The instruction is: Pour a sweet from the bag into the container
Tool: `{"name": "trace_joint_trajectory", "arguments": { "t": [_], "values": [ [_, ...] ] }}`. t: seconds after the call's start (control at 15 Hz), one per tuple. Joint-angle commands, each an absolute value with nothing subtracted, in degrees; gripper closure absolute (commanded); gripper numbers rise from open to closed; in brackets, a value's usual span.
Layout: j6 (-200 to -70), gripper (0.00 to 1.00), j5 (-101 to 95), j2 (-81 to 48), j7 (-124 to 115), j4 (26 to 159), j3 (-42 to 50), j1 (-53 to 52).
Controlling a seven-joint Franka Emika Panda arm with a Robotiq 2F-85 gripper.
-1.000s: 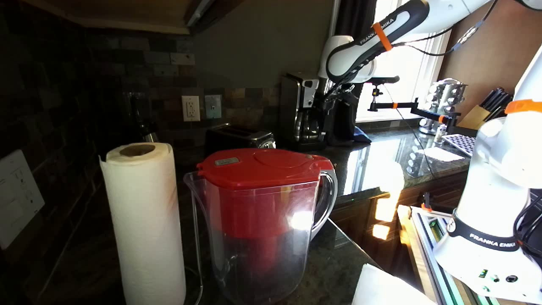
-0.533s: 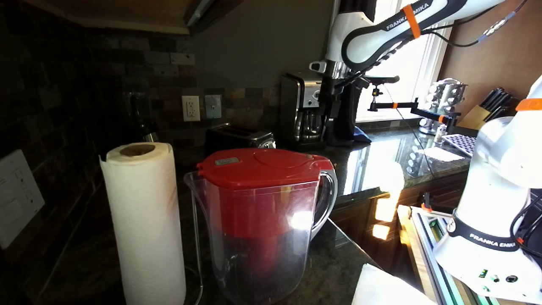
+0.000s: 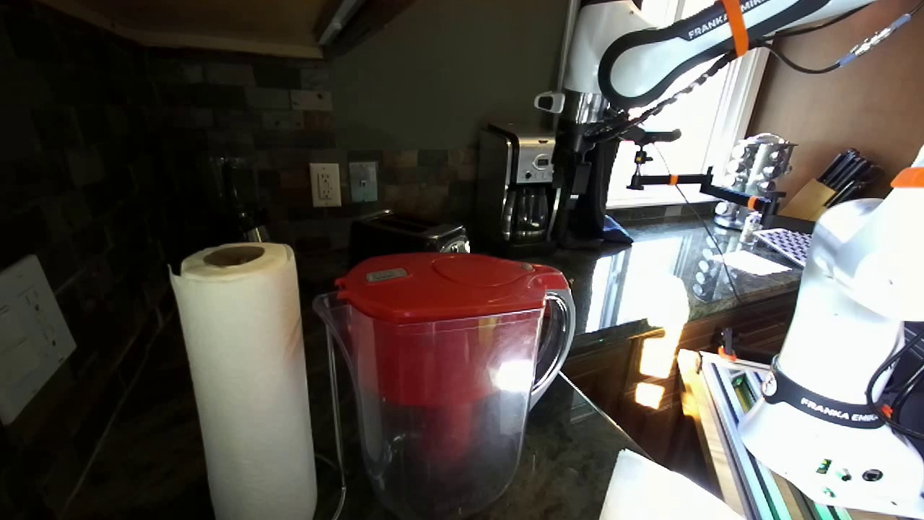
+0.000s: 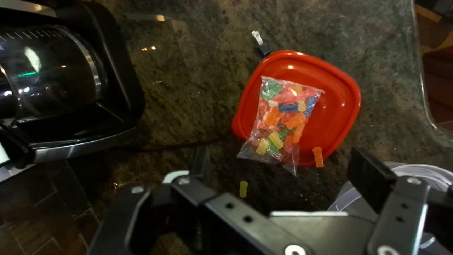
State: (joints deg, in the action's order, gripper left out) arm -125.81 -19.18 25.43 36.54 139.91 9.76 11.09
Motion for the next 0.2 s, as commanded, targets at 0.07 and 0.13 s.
{"name": "trace_joint_trajectory", "arguments": {
  "t": [0.07, 0.13],
  "values": [
    [-125.49, 0.0, -19.88, 25.65, 35.96, 139.85, 10.9, 9.77],
    [-125.49, 0.0, -19.89, 25.65, 35.95, 139.86, 10.9, 9.77]
  ]
}}
